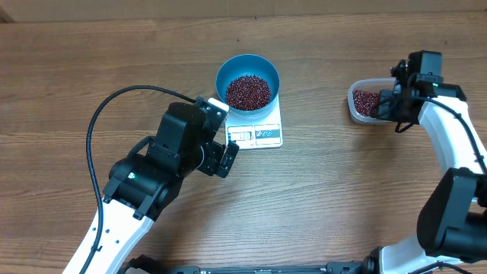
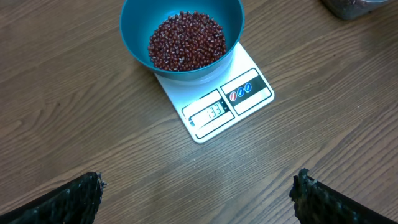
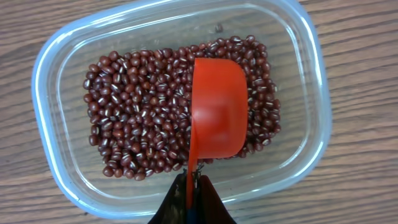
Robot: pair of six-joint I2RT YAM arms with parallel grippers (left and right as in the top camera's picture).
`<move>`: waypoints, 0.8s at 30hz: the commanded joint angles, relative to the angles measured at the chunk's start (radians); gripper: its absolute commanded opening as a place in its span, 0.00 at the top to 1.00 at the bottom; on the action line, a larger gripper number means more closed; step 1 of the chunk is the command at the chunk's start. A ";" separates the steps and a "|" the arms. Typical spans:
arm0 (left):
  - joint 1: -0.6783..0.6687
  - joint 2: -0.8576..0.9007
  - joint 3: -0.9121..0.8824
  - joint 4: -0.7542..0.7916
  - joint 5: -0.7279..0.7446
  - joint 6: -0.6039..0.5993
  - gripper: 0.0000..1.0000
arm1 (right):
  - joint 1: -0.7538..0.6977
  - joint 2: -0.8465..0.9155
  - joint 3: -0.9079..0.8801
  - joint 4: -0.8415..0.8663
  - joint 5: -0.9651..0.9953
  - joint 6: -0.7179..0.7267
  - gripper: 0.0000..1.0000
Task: Scoop item into bowl and weigh 150g on scale
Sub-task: 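Dip and drag the orange cup through the beans to scoop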
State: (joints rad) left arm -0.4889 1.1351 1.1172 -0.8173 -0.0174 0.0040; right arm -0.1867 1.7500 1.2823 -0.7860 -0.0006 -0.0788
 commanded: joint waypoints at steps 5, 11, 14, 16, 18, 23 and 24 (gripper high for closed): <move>0.006 -0.010 0.013 0.002 0.014 0.015 0.00 | -0.011 0.031 -0.013 0.005 -0.177 -0.053 0.96; 0.006 -0.009 0.013 0.002 0.014 0.016 0.00 | -0.011 0.031 -0.013 0.005 -0.279 -0.087 0.96; 0.006 -0.010 0.013 0.002 0.014 0.016 0.01 | -0.011 0.031 -0.013 0.005 -0.311 -0.095 0.96; 0.006 -0.009 0.013 0.002 0.014 0.015 0.00 | -0.011 0.031 -0.013 0.004 -0.353 -0.132 0.96; 0.006 -0.009 0.013 0.002 0.014 0.016 0.00 | -0.011 0.031 -0.013 0.003 -0.369 -0.132 0.96; 0.006 -0.010 0.013 0.002 0.014 0.016 0.00 | -0.027 0.043 -0.013 0.003 -0.369 -0.132 0.96; 0.006 -0.010 0.013 0.002 0.014 0.015 0.00 | -0.038 0.052 -0.013 0.002 -0.373 -0.132 0.96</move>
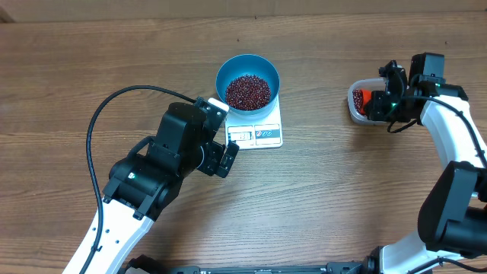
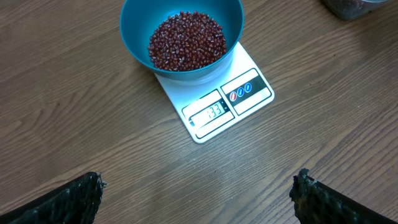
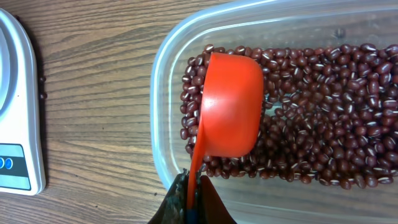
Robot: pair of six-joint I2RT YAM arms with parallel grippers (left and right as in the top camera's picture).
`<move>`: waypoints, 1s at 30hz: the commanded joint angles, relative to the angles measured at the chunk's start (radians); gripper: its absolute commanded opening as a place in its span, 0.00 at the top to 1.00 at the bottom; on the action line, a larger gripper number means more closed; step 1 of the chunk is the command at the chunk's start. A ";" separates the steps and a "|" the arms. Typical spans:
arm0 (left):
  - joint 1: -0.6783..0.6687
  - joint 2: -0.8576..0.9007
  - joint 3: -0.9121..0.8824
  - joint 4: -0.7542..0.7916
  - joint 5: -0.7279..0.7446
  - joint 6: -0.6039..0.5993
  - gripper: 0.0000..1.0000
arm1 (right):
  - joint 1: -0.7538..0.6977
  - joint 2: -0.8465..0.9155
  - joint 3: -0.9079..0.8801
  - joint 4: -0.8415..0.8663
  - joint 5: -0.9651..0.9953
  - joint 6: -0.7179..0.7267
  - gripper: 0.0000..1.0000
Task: Scoop item into bowl and weigh 150g on scale
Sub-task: 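Dip and drag the orange cup through the beans to scoop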
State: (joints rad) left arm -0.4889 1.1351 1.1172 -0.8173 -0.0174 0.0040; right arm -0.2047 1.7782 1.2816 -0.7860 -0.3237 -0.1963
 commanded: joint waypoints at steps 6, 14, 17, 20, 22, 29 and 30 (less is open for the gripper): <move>0.006 -0.010 0.013 0.002 0.014 0.016 0.01 | -0.055 0.067 -0.013 0.008 -0.108 -0.014 0.96; 0.006 -0.010 0.013 0.002 0.014 0.016 0.01 | -0.108 0.113 -0.013 0.018 -0.185 -0.015 0.96; 0.006 -0.010 0.013 0.002 0.014 0.016 0.00 | -0.128 0.115 -0.013 0.015 -0.195 -0.015 0.96; 0.006 -0.010 0.013 0.002 0.014 0.016 0.00 | -0.137 0.115 -0.013 0.018 -0.202 -0.015 0.96; 0.006 -0.010 0.013 0.002 0.014 0.016 0.00 | -0.138 0.115 -0.013 0.026 -0.229 -0.016 0.96; 0.006 -0.010 0.013 0.002 0.014 0.015 0.00 | -0.138 0.115 -0.013 0.047 -0.326 -0.018 0.96; 0.006 -0.009 0.013 0.002 0.014 0.016 0.00 | -0.138 0.115 -0.013 0.044 -0.325 -0.019 0.96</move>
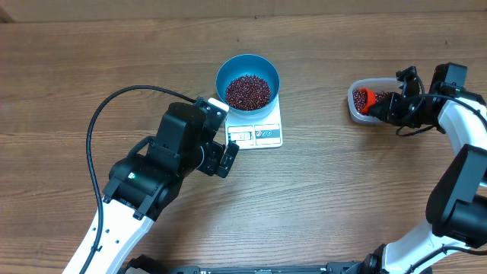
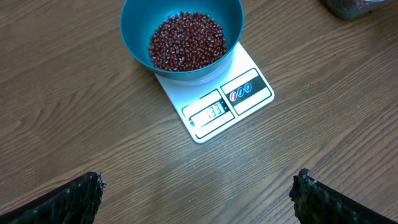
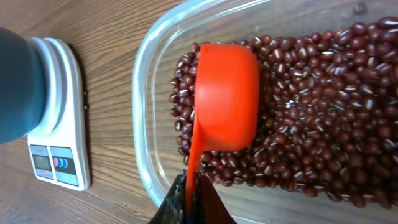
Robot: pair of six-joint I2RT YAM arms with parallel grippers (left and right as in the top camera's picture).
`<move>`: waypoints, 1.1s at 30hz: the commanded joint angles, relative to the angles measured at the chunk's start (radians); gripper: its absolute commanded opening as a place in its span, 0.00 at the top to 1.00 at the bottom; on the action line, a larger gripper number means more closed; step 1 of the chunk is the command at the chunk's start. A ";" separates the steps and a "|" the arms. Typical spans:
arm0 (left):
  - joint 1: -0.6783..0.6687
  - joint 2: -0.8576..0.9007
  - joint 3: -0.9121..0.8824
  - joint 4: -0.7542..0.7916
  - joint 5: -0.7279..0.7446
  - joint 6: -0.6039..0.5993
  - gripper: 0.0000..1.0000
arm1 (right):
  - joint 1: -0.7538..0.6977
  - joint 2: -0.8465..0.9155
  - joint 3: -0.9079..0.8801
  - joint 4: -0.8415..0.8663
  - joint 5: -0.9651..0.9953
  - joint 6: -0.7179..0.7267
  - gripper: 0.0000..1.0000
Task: Scoop item into bowl and weigh 150g on scale
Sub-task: 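Dip and drag the orange cup through the beans to scoop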
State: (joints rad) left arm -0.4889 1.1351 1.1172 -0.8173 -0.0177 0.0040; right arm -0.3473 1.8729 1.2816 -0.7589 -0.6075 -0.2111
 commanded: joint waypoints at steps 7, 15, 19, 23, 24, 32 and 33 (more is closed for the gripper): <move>0.006 -0.010 0.013 0.002 0.015 0.015 0.00 | 0.004 0.020 -0.013 -0.003 -0.031 -0.004 0.96; 0.006 -0.009 0.013 0.002 0.015 0.016 0.00 | -0.029 0.029 -0.013 -0.014 -0.023 -0.003 0.96; 0.006 -0.010 0.013 0.002 0.015 0.016 0.00 | -0.063 0.065 -0.013 -0.029 -0.028 -0.003 0.96; 0.006 -0.010 0.013 0.002 0.015 0.016 0.00 | -0.084 0.097 -0.013 -0.031 -0.098 -0.003 0.96; 0.006 -0.010 0.013 0.002 0.015 0.015 0.00 | -0.085 0.101 -0.013 -0.030 -0.099 -0.003 0.96; 0.006 -0.009 0.013 0.002 0.015 0.016 0.01 | -0.101 0.127 -0.013 -0.040 -0.122 -0.003 0.96; 0.006 -0.010 0.013 0.002 0.015 0.016 0.00 | -0.107 0.127 -0.013 -0.041 -0.137 -0.003 0.96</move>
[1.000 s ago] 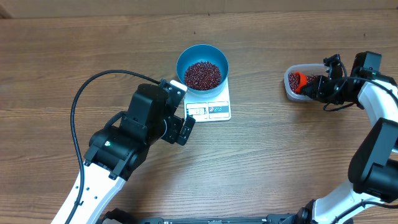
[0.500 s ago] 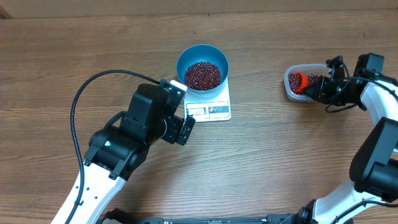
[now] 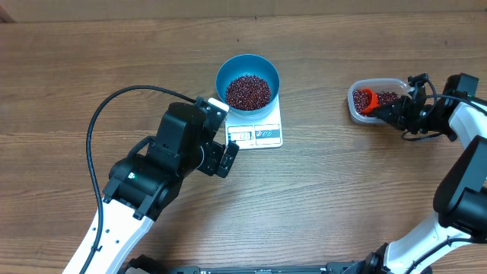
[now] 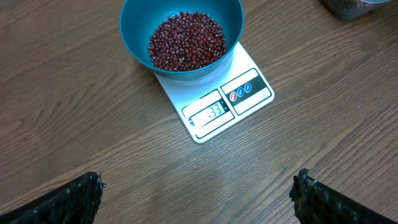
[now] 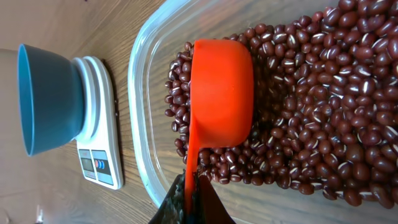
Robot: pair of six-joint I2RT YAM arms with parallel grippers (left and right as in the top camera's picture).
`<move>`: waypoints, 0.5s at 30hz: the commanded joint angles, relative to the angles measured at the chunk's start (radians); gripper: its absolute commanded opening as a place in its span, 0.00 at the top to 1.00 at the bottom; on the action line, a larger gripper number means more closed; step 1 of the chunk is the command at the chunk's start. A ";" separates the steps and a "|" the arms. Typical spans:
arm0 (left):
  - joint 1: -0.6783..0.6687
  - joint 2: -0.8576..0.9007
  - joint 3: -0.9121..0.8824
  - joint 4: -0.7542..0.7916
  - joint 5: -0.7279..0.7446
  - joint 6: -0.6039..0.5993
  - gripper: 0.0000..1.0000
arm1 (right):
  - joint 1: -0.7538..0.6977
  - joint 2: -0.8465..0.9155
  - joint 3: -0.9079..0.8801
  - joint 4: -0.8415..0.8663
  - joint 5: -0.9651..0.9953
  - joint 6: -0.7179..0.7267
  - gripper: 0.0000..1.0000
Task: Scoop item into bowl and weigh 150g on scale
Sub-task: 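Dip and drag the orange cup through the beans to scoop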
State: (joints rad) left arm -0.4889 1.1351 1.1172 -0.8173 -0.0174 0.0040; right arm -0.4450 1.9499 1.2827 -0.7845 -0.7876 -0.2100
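A blue bowl (image 3: 247, 82) of red beans stands on the white scale (image 3: 256, 131), whose display (image 4: 215, 112) reads 133. At the right, a clear plastic container (image 3: 378, 89) holds more red beans. My right gripper (image 5: 191, 186) is shut on the handle of an orange scoop (image 5: 221, 93). The scoop's cup rests among the beans at the container's left end (image 3: 364, 100), its rounded back facing the wrist camera. My left gripper (image 4: 198, 193) hangs open over bare table just in front of the scale, holding nothing.
A black cable (image 3: 114, 106) loops over the table left of the left arm. The container's wall (image 5: 140, 143) stands between the scoop and the scale. The wooden table (image 3: 342, 190) stretches between the scale and the container.
The right wrist sits farther right and is tilted more, so the bowl and scale now show side-on in its view. The scoop is still at the container's left end. The left arm is unmoved.
At first the scoop lay over the middle of the beans with the right gripper above the container. It then stood at the container's left end, and has stayed there while the wrist drew back to the right. The scale has read 133 throughout.
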 commanded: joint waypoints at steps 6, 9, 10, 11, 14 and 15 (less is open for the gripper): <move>0.006 -0.010 0.013 0.002 0.014 0.016 0.00 | -0.071 0.050 -0.014 -0.034 -0.061 -0.005 0.96; 0.006 -0.010 0.013 0.002 0.014 0.015 0.00 | -0.109 0.050 -0.014 -0.058 -0.166 -0.047 0.96; 0.006 -0.010 0.013 0.002 0.014 0.016 0.00 | -0.122 0.050 -0.014 -0.071 -0.208 -0.077 0.96; 0.006 -0.009 0.013 0.002 0.014 0.016 0.01 | -0.130 0.050 -0.014 -0.080 -0.225 -0.087 0.96; 0.006 -0.010 0.013 0.002 0.014 0.016 0.00 | -0.154 0.050 -0.014 -0.093 -0.245 -0.092 0.96; 0.006 -0.010 0.013 0.002 0.014 0.016 0.00 | -0.157 0.050 -0.014 -0.097 -0.259 -0.103 0.96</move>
State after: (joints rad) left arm -0.4889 1.1351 1.1172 -0.8173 -0.0177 0.0040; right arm -0.5941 1.9896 1.2774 -0.8780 -0.9859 -0.2722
